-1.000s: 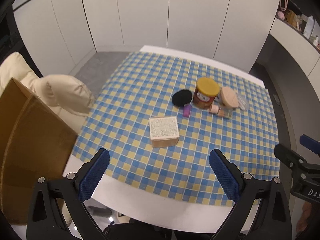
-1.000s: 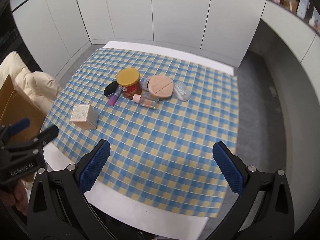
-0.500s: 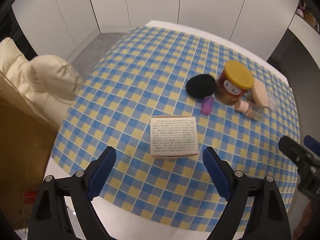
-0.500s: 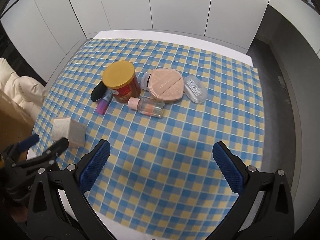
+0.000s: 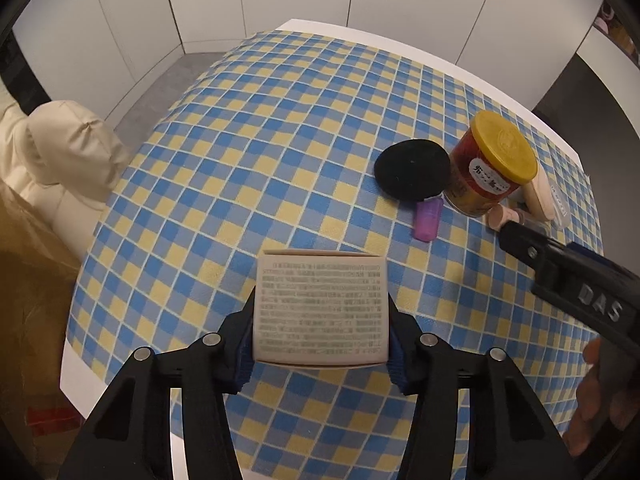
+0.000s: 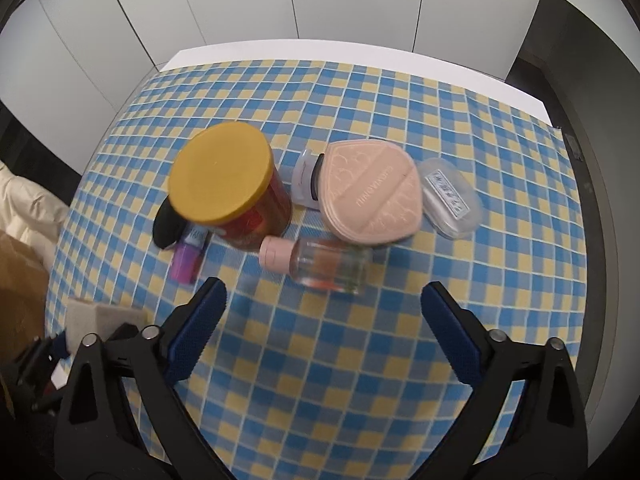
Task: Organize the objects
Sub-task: 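Grasp the white cream box with the left tool while the right tool grasps the clear pink-capped bottle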
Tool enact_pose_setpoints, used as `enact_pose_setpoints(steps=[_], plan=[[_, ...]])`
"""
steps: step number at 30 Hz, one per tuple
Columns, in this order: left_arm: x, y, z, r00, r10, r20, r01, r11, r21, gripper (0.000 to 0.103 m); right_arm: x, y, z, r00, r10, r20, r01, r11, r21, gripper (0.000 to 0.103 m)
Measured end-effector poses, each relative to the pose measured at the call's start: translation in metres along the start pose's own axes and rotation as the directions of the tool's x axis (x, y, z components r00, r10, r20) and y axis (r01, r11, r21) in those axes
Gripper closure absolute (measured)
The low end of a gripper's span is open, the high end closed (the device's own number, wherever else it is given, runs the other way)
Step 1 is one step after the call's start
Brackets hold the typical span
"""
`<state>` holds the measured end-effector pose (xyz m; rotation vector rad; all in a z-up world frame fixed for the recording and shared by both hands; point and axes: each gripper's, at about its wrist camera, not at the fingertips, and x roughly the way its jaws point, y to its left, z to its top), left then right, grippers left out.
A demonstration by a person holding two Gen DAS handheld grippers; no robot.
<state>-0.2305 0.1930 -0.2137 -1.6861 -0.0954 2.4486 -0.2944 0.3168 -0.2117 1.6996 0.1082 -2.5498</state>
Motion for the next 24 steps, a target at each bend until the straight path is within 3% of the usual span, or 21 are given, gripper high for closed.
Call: enact_pose_setpoints(steps=[8, 12, 24], plan=[[0.004, -0.001, 0.002, 1.0, -0.022, 0.003, 0.022, 1.0, 0.017, 0.051, 0.025, -0.006, 0.012, 0.999, 0.001, -0.033, 0.001, 0.999, 0.035, 0.026], [0.004, -0.003, 0.002, 1.0, -0.027, -0.007, 0.027, 0.999, 0.022, 0.051, 0.029, -0.003, 0.012, 1.0, -0.017, -0.006, 0.017, 1.0, 0.005, 0.037], [-0.026, -0.001, -0.003, 0.999, -0.035, 0.008, 0.035, 0.999, 0.007, 0.052, 0.0, 0.003, -0.003, 1.0, 0.0, 0.0, 0.0, 1.0, -0.019, 0.037]])
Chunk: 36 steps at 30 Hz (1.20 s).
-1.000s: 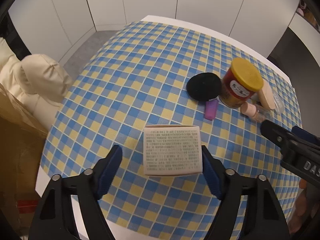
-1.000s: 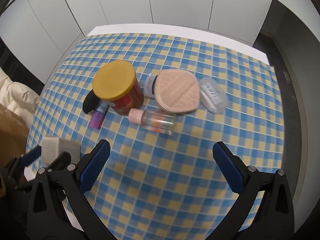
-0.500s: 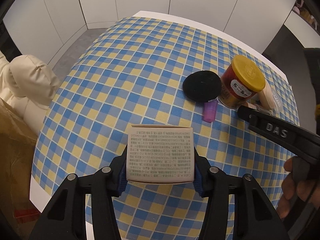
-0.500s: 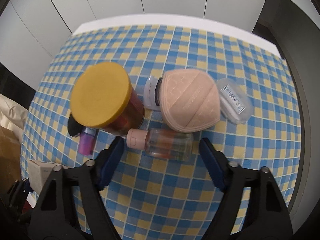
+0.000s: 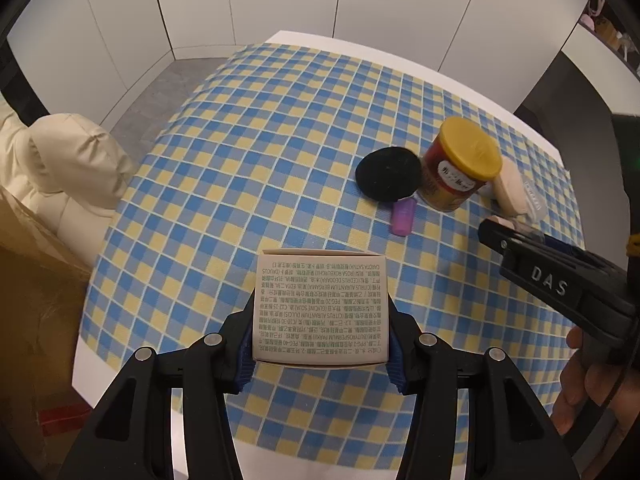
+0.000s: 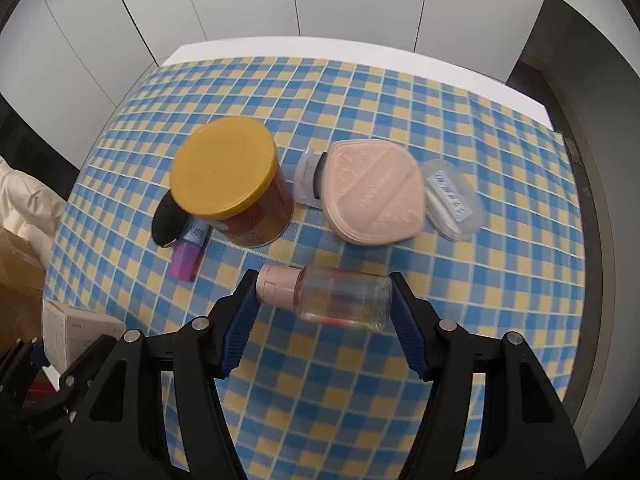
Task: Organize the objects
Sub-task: 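Grasp the white cream box with the left tool while the right tool grasps the clear pink-capped bottle, then lift and carry the cream box with the left tool while the right tool carries the bottle toward the box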
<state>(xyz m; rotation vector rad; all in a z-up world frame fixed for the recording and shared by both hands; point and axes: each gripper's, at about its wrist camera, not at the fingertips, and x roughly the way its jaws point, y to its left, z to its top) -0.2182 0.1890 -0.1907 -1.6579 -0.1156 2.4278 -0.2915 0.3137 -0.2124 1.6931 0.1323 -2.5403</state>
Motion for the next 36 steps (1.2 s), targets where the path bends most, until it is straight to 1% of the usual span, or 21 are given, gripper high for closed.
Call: enact_pose_setpoints(steps=[3, 6, 9, 10, 14, 21, 26, 33, 36], plan=[[-0.015, -0.002, -0.002, 1.0, 0.0, 0.022, 0.0, 1.0, 0.007, 0.052, -0.013, -0.001, -0.004, 1.0, 0.028, 0.006, -0.028, 1.0, 0.007, 0.037], [-0.027, -0.006, -0.004, 1.0, -0.009, 0.025, 0.008, 1.0, 0.019, 0.052, -0.031, 0.0, -0.007, 1.0, 0.018, 0.023, -0.018, 1.0, -0.005, 0.037], [-0.041, -0.008, -0.009, 0.999, -0.008, 0.036, 0.007, 1.0, 0.023, 0.053, -0.05, -0.003, -0.012, 0.999, 0.026, 0.038, -0.025, 1.0, -0.013, 0.037], [-0.047, -0.009, -0.01, 0.999, -0.004, 0.045, 0.004, 1.0, 0.013, 0.053, -0.063, -0.014, -0.017, 0.999, 0.029, 0.041, -0.028, 0.999, -0.016, 0.037], [-0.071, -0.016, -0.016, 0.997, -0.006, 0.071, 0.004, 1.0, 0.029, 0.053, -0.091, -0.018, -0.025, 0.997, 0.046, 0.056, -0.043, 0.998, -0.043, 0.037], [-0.111, -0.024, -0.022, 0.993, -0.013, 0.115, 0.011, 1.0, 0.018, 0.053, -0.134, -0.014, -0.037, 0.995, 0.066, 0.077, -0.058, 0.994, -0.097, 0.037], [-0.139, -0.03, -0.028, 0.989, -0.019, 0.149, 0.017, 1.0, 0.012, 0.053, -0.164, -0.014, -0.045, 0.99, 0.082, 0.111, -0.067, 0.989, -0.131, 0.037], [-0.161, -0.033, -0.038, 0.981, -0.018, 0.192, 0.017, 1.0, 0.004, 0.053, -0.197, -0.018, -0.059, 0.985, 0.095, 0.142, -0.07, 0.982, -0.174, 0.037], [-0.169, -0.034, -0.044, 0.978, -0.008, 0.207, 0.006, 1.0, 0.013, 0.053, -0.21, -0.021, -0.065, 0.983, 0.098, 0.154, -0.069, 0.981, -0.183, 0.037]])
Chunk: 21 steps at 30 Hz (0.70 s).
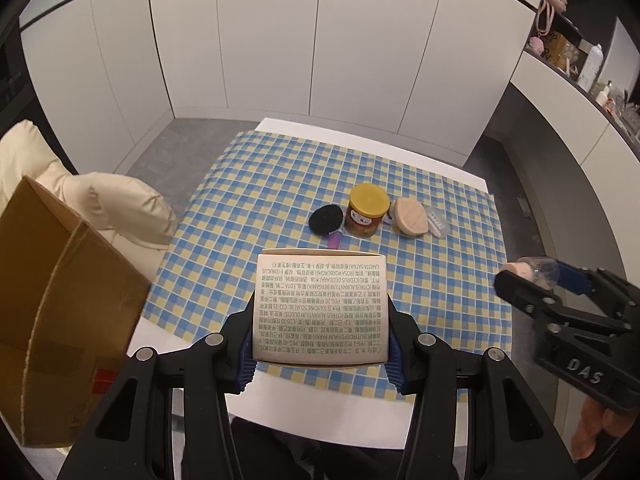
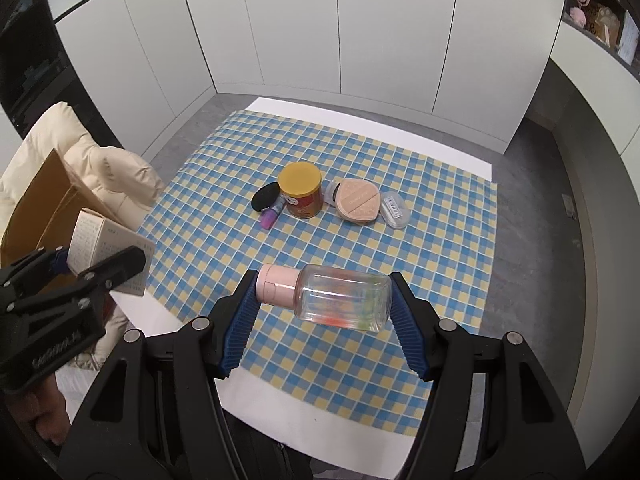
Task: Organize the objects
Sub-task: 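Lift and carry the cream box with the left tool while the right tool carries the bottle toward the box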
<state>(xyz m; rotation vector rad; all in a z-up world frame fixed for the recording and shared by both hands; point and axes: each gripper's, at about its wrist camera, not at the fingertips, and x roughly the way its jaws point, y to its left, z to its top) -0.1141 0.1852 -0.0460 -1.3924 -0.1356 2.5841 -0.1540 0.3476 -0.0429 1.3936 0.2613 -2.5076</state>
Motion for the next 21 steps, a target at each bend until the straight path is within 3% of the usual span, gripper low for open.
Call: enact_pose_setpoints(steps=[6, 9, 10, 14, 17, 21], plan=[[-0.021, -0.005, -0.004, 0.998, -0.031, 0.047, 0.031, 0.999, 0.007, 0.053, -0.021, -0.004, -0.011, 1.0, -0.002, 0.02, 0.003, 1.0, -0.013, 0.037], [-0.03, -0.01, -0.01, 0.997, 0.001, 0.083, -0.003, 1.0, 0.021, 0.053, -0.03, -0.008, -0.015, 1.0, -0.007, 0.028, 0.007, 1.0, -0.002, 0.037], [-0.031, -0.012, -0.012, 0.995, 0.028, 0.098, -0.026, 1.0, -0.013, 0.053, -0.033, -0.011, -0.016, 1.0, -0.003, 0.031, 0.003, 1.0, 0.006, 0.037], [-0.037, -0.015, -0.017, 0.991, 0.023, 0.134, -0.024, 1.0, 0.004, 0.053, -0.04, -0.016, -0.018, 0.999, 0.012, 0.043, -0.014, 0.999, 0.029, 0.037], [-0.038, -0.013, -0.018, 0.991, 0.002, 0.131, -0.002, 1.0, 0.005, 0.053, -0.042, -0.023, -0.019, 0.998, 0.057, 0.032, -0.059, 0.996, 0.073, 0.037], [-0.041, -0.014, -0.024, 0.992, -0.004, 0.126, 0.003, 1.0, 0.003, 0.053, -0.046, -0.027, -0.021, 0.999, 0.039, 0.036, -0.042, 0.996, 0.079, 0.037]])
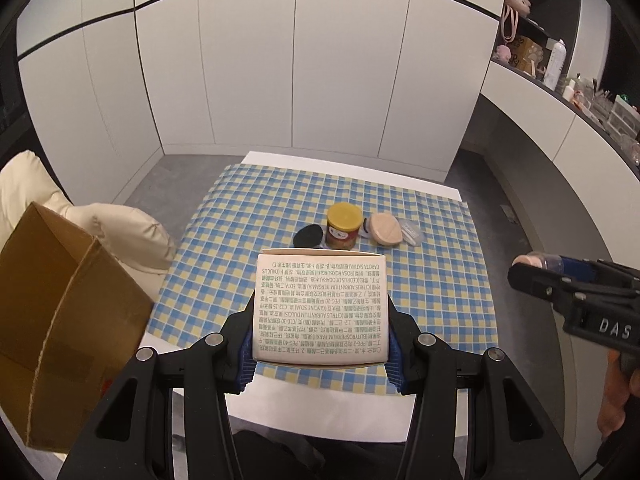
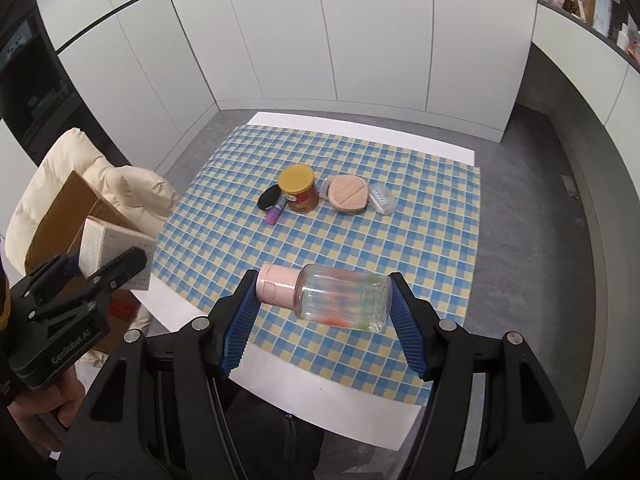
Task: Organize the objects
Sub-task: 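Lift and carry the cream box with the left tool while the right tool carries the bottle toward the box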
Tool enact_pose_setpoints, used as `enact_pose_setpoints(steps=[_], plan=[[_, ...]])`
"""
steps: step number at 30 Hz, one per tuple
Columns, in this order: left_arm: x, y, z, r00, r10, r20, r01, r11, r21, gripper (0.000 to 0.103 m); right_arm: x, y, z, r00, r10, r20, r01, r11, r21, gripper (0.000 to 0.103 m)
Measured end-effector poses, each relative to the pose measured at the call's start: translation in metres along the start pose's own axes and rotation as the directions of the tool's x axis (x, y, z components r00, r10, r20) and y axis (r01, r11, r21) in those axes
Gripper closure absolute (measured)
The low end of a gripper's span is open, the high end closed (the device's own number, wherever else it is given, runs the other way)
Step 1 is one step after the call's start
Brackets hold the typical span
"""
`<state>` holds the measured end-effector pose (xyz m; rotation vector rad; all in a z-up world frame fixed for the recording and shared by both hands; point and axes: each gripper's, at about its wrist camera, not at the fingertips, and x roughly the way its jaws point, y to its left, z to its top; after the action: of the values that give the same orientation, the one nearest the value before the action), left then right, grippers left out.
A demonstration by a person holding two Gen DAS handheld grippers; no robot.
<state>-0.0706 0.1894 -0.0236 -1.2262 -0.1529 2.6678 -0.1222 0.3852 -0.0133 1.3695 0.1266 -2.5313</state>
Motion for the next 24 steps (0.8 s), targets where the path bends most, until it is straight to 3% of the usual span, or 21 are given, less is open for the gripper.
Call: enact_pose_setpoints(steps=[5, 9, 24], plan=[[0.007, -0.006, -0.003, 0.999, -0.035, -0.021, 0.034, 0.999, -0.025, 0.053, 0.005, 0.001, -0.003, 1.0, 0.017, -0.013, -0.017, 1.0, 0.005, 0.037], [0.008, -0.014, 0.002, 1.0, -0.027, 0.005, 0.027, 1.0, -0.005, 0.053, 0.011, 0.009, -0.001, 1.0, 0.004, -0.016, -0.005, 1.0, -0.015, 0.037], [0.02, 0.014, 0.001, 1.0, 0.0, -0.004, 0.0, 0.998, -0.059, 0.053, 0.024, 0.018, 0.007, 0.999, -0.041, -0.005, 0.041, 0.998, -0.053, 0.037]])
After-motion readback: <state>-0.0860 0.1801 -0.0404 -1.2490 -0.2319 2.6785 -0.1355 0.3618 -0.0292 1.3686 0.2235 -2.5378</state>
